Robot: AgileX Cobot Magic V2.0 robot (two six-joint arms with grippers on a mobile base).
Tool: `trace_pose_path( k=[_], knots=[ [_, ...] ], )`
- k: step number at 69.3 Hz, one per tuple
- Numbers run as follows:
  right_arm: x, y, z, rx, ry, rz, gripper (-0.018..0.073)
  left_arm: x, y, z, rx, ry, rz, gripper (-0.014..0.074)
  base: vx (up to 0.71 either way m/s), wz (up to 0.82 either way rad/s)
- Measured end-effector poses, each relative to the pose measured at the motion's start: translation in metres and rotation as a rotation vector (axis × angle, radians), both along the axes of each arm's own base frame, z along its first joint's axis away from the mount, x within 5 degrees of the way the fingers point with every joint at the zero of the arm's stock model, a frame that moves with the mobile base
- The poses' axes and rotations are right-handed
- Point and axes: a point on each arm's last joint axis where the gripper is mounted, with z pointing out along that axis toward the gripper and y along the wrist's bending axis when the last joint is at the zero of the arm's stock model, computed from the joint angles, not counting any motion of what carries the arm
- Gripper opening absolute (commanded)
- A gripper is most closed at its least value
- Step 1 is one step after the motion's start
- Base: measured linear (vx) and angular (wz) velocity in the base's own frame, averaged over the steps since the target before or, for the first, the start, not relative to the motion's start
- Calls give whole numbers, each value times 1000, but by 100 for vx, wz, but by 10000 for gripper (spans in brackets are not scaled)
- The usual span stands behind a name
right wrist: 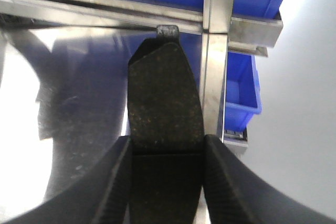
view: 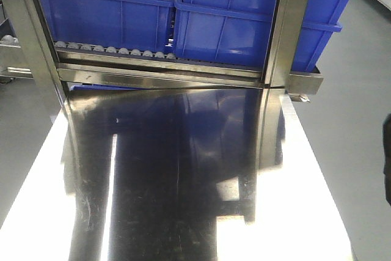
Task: Move and align brake pads A on conveyor
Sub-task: 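Back the base away from the steel table and turn toward the hall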
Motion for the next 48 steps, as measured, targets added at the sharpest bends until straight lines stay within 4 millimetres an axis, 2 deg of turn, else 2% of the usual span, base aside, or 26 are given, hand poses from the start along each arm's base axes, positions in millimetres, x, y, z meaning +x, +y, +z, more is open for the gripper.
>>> trace_pose_path(
  k=[14, 22, 34, 48],
  knots=[
    [-24, -8, -25, -1, -114, 36, -4, 0, 0, 0, 0, 0, 0, -6, 0, 0],
    [-36, -11, -33, 27, -209, 51, -4, 0, 0, 0, 0, 0, 0, -6, 0, 0],
    [-48, -15, -33, 58, -303, 59, -4, 0, 0, 0, 0, 0, 0, -6, 0, 0],
    [-49, -15, -33, 60, -311, 59, -4, 0, 0, 0, 0, 0, 0, -6, 0, 0]
  ],
)
